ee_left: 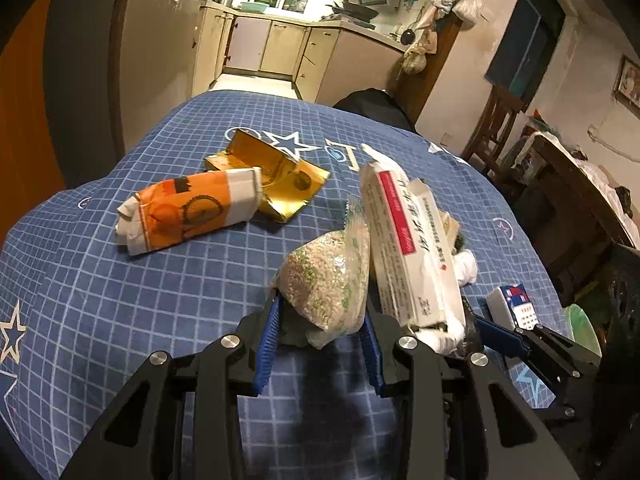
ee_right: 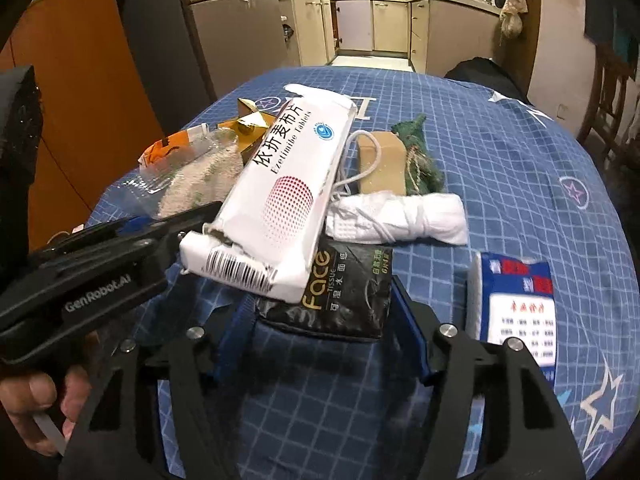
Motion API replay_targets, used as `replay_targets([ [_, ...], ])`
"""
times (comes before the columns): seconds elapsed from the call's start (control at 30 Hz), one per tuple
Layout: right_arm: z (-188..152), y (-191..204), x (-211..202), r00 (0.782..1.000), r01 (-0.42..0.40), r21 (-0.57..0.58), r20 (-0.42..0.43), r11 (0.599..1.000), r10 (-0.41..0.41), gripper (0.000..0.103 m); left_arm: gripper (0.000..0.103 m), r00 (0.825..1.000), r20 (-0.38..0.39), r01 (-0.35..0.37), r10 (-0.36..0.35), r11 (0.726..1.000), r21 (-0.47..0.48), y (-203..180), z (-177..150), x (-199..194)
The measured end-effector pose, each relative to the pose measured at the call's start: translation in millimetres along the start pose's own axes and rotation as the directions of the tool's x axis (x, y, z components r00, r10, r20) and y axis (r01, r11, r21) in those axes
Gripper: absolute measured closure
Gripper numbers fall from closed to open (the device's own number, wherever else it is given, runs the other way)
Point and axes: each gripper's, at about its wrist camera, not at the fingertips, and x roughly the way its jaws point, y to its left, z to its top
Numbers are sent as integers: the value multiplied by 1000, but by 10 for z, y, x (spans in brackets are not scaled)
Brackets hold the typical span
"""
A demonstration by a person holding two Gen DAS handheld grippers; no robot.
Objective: Collect trash
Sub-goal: 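Grasp the black Face tissue pack with the right tool while the left tool grasps the rice bag, then carry the tissue pack and rice bag over the green bin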
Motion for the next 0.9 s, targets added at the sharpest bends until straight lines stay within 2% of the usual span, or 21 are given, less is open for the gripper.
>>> replay_targets([
  [0.27, -254, -49, -397, 999, -44, 14, 16, 999, 44, 44, 65, 1000, -6, 12, -12, 1000, 18, -125, -169, -111],
  [0.53, -522, 39, -971, 994, -66, 5, 87, 998, 66, 44, 65, 1000, 21, -5, 4, 999, 43, -220, -376, -404],
  [0.63, -581, 50, -1173, 989, -42, 4, 143, 999, 41, 44, 65, 997, 67, -28, 23, 997, 66, -317, -388, -590],
  [0.77, -602, 0, -1453, 974, 6, 17, 225, 1000, -10, 44, 65, 992, 126, -17, 3, 994, 108, -486, -374, -855],
  [0.9, -571, -87, -1776, 946, 63, 43, 315, 997, -73, 44, 65, 984, 171, 14, -41, 988, 156, -738, -337, -1091],
])
